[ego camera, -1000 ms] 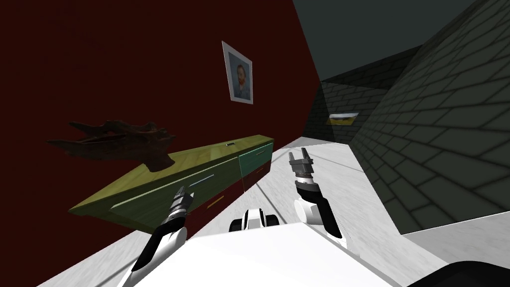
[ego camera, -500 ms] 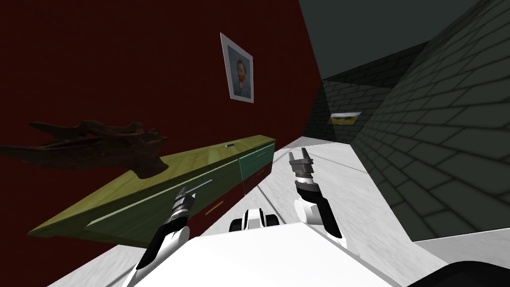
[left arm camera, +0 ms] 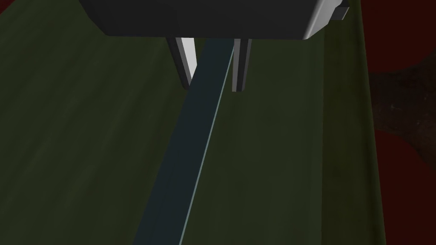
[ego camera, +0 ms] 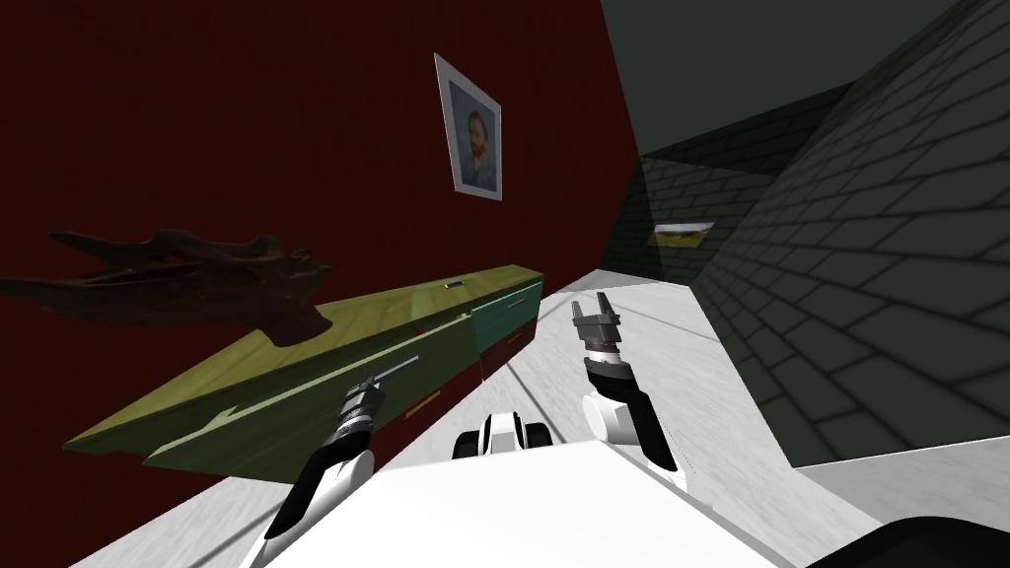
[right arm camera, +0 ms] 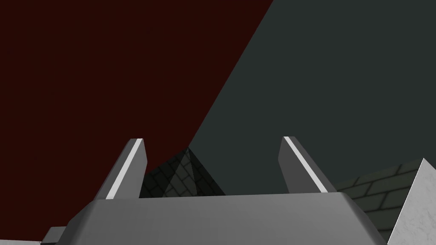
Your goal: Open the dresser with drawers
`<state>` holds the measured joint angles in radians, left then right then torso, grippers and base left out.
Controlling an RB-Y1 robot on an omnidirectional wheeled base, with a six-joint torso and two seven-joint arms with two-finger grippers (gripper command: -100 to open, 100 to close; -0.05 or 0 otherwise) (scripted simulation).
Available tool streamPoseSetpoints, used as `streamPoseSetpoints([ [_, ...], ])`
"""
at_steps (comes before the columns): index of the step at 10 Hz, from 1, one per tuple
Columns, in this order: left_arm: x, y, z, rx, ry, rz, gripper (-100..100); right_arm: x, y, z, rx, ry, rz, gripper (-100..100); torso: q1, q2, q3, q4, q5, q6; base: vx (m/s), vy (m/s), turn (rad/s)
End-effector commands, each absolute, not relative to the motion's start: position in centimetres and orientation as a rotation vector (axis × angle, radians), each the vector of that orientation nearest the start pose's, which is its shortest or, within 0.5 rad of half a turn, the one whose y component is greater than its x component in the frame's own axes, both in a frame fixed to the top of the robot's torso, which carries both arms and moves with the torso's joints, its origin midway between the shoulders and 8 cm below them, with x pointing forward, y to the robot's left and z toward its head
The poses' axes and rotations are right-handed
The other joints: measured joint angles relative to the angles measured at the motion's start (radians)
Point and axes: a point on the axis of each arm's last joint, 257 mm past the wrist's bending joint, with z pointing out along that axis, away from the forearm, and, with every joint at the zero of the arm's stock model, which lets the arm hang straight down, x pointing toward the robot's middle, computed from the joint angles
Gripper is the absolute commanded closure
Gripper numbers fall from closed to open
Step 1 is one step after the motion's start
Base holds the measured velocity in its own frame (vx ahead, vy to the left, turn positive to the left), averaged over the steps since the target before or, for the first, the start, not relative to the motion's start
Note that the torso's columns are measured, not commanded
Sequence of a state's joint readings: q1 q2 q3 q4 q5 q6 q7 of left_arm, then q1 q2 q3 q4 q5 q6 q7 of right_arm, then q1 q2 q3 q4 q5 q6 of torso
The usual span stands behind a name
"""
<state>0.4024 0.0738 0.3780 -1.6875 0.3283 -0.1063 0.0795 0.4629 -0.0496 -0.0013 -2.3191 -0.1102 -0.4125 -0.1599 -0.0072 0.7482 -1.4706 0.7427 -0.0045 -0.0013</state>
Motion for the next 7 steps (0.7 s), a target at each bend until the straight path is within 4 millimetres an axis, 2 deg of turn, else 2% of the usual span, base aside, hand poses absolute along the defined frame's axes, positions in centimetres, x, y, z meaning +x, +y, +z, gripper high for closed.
streamPoseSetpoints([
  [1, 35.1, 50.16, -28.25, -1.576, 0.734, -0.924, 100, 35.23, -28.23, 3.75, 0.763, 0.553, 1.534, 0, 0.001, -0.003, -0.002, 0.0, -0.001, 0.0, -0.158, -0.114, 0.008],
  [2, 34.97, 50.16, -29.01, -1.592, 0.742, -0.915, 100, 35.23, -28.23, 3.75, 0.763, 0.553, 1.534, 0, 0.001, -0.004, -0.003, 0.0, -0.002, 0.0, -0.08, -0.056, 0.0],
  [6, 34.48, 49.69, -28.28, -1.576, 0.737, -0.927, 100, 35.23, -28.23, 3.75, 0.763, 0.553, 1.534, 0, 0.002, -0.003, -0.002, -0.001, 0.0, 0.0, -0.156, -0.101, 0.009],
  [7, 34.43, 49.65, -28.99, -1.593, 0.745, -0.919, 100, 35.24, -28.23, 3.75, 0.763, 0.553, 1.534, 0, 0.001, -0.003, -0.002, 0.0, -0.001, 0.0, -0.086, -0.07, 0.005],
])
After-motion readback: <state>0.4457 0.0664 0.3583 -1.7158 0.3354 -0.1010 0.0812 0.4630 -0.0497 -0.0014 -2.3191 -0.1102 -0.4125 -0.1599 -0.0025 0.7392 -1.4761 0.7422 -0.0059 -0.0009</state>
